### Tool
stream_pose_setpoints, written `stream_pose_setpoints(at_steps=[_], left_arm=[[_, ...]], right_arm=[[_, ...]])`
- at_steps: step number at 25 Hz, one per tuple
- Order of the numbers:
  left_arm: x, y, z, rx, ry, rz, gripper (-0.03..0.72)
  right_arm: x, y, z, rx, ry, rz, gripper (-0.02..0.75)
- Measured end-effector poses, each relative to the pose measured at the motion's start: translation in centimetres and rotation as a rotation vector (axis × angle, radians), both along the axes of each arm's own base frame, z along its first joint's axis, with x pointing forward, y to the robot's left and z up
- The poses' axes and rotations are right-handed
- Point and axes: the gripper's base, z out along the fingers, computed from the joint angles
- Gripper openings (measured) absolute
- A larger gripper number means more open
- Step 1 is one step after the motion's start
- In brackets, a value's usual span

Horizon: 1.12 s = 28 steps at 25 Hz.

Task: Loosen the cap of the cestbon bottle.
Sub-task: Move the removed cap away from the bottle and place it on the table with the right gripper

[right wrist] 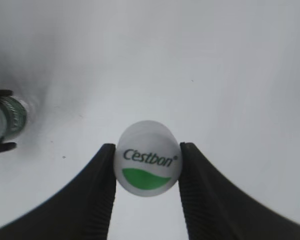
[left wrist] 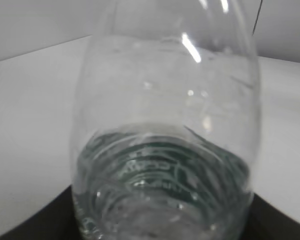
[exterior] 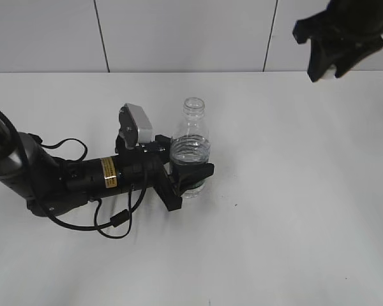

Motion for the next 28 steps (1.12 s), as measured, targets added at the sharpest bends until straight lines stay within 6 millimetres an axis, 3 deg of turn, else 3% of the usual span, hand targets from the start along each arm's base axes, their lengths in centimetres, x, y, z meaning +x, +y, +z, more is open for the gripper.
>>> stream_pose_setpoints(at_steps=[6,11,17,20,28], left_arm=[[0.0,0.0,0.0,0.000,0.000,0.001,0.401],[0.0,0.0,0.0,-0.001,0.000,0.001,0.401],[0.0,0.0,0.0,-0.002,0.001,0.002,0.401],[0.0,0.0,0.0,-0.002,0.001,0.002,0.401],[0.0,0.0,0.0,-0.001,0.001,0.002,0.401]], right_arm=[[-1.5,-3.3,-5.2,-0.028,0.094,-0.076,0.297],[-2.8,-3.6,-10.9,-0.010,0.071,-0.095,0.296],[-2.3,-3.7,-16.4,-0.053,0.120,-0.085,0.296],[-2.0,-3.7,-17.8,-0.062,0.128,-0.081,0.296],[-1.8,-3.6,-19.4,-0.071,0.147,-0.079,0.296]])
